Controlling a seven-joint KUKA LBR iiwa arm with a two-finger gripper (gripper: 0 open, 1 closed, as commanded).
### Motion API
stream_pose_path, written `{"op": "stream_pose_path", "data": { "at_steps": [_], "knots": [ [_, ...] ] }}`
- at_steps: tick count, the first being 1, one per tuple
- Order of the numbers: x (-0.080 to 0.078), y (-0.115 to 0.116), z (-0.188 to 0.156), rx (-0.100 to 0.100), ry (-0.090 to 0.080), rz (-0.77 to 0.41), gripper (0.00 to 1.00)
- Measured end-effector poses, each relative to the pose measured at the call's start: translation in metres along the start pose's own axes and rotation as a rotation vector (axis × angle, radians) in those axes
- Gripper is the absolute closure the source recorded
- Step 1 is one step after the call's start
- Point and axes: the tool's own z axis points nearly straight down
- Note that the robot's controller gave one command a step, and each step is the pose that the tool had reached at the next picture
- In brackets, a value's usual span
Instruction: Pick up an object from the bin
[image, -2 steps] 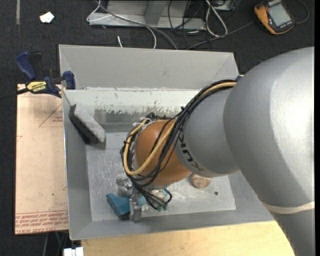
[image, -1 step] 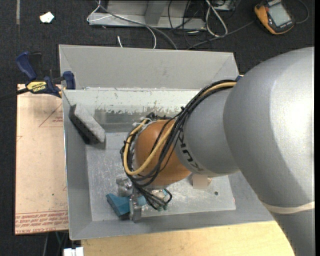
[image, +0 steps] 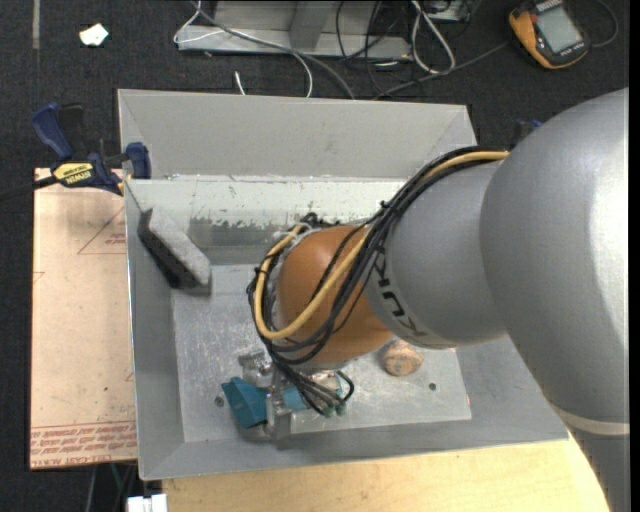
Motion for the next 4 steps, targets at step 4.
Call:
{"op": "stream_pose_path", "data": {
  "at_steps": [4],
  "knots": [
    [0.002, 0.001, -0.100, -0.002, 0.015, 0.002, 1.00]
  ]
}}
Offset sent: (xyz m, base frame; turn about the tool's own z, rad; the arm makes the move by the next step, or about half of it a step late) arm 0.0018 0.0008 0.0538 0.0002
